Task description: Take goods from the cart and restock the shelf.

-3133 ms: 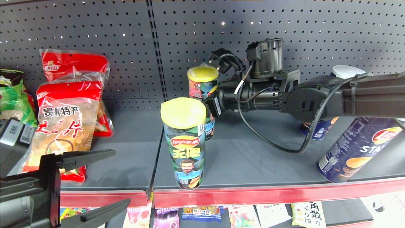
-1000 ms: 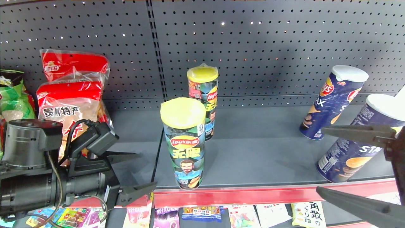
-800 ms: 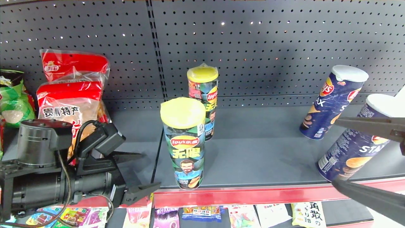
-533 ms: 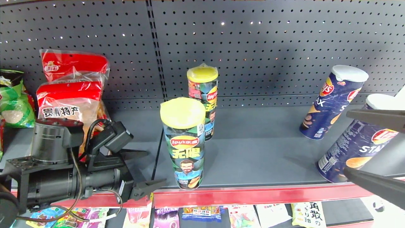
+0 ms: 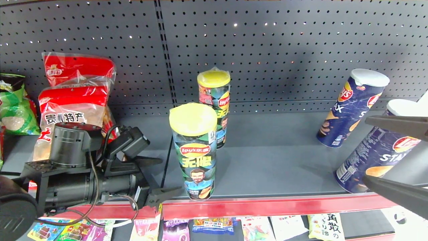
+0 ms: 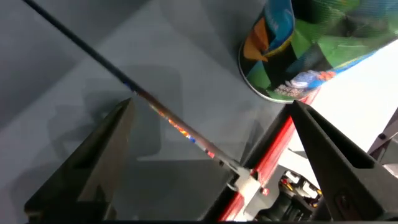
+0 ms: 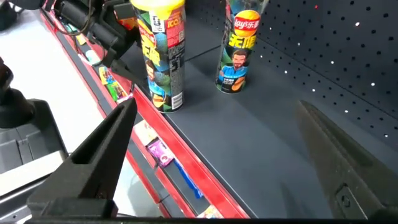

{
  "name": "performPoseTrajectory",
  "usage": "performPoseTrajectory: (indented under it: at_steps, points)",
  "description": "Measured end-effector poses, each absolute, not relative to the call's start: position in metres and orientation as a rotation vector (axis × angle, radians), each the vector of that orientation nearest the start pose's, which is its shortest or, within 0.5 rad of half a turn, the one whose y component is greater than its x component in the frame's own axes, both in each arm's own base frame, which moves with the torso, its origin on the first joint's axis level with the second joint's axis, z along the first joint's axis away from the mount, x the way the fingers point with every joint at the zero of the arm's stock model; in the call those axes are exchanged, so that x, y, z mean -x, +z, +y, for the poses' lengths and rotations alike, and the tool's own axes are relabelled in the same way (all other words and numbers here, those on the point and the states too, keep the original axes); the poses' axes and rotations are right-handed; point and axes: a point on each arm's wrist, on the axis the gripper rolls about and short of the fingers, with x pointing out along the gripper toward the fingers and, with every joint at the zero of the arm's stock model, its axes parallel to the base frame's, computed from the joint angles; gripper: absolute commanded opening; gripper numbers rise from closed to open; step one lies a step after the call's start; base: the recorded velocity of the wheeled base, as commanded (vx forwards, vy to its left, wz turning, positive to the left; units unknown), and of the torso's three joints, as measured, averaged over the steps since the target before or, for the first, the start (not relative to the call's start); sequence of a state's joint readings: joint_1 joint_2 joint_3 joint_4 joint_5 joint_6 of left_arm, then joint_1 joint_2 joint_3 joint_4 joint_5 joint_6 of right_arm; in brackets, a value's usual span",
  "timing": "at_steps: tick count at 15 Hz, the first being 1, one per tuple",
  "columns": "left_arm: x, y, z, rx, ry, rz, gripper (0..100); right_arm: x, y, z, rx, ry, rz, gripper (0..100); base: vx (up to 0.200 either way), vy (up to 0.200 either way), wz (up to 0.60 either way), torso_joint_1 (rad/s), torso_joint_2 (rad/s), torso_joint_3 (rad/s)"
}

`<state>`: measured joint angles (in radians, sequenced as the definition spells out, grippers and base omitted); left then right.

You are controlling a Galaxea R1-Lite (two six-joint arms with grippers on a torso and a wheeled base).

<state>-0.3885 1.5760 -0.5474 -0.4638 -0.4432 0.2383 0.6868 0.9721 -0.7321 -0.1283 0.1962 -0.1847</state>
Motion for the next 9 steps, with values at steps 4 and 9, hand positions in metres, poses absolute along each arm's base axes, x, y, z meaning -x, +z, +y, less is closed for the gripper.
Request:
performPoseTrajectory:
  at_steps: [4,9]
  points:
    - [-0.223,0.135,-0.107,-0.206,-0.892,0.483,100,-0.091,0.267,0.080,0.200,0.891,0.037,100,0.000,0.000,0.00,0.000,0.00,0.000]
    - [-0.230,0.136,-0.114,-0.210,-0.906,0.475,100,-0.091,0.267,0.080,0.198,0.891,0.041,100,0.000,0.000,0.00,0.000,0.00,0.000]
